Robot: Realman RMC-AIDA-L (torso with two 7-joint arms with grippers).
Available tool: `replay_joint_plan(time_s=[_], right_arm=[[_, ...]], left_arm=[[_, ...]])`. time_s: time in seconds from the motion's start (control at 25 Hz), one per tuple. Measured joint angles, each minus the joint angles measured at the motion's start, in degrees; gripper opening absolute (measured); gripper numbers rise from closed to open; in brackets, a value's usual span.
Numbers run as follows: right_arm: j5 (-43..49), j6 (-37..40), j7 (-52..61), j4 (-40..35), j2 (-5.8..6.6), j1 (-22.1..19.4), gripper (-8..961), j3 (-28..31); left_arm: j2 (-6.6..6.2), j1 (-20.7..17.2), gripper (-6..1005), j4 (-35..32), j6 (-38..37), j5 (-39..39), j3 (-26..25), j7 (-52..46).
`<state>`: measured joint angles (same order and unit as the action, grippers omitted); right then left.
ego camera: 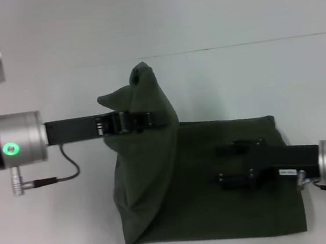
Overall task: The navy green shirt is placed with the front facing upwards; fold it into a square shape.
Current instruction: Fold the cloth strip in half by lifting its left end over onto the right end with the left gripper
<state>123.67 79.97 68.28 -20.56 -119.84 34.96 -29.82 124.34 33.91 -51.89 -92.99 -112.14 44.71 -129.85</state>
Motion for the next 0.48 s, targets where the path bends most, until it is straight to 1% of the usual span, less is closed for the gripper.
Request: replay_joint_plan(time_s=[0.04,0.08,0.12,0.16,0.24,0.36,0.48], right_arm=[[0.0,0.6,0.5,-1.4,0.18,-1.2,856,0.4],[0.0,0.6,0.5,-1.4,0.18,-1.2,856,0.4],[0.0,0.8,0.7,-2.4,0.23,-2.0,856,0.9],[0.0,1.1,1.0,-3.5,0.28,-2.8,856,1.8],[-0.1,1.7,1.1,-5.1,0.32,-4.1,856,4.3],[-0.3,3.1,1.2,-6.9,0.39,-5.5,856,8.5],[-1.0,3.9,1.2,-8.0,0.55,-6.7,856,11.2]], left_arm=[[0.02,0.0,56,0.8,1.2,0.7,1.0,0.1],[0.00,0.2,55,2.0,2.7,1.6,2.3,0.1],[-0.03,0.4,55,3.4,5.1,2.7,4.4,0.2],[-0.03,0.4,55,3.4,5.1,2.7,4.4,0.2],[0.01,0.5,56,4.2,6.7,3.9,6.3,0.6],[0.12,0.5,56,6.0,8.8,7.9,8.8,2.6],[0.12,0.6,57,7.9,10.3,12.2,11.8,5.3]])
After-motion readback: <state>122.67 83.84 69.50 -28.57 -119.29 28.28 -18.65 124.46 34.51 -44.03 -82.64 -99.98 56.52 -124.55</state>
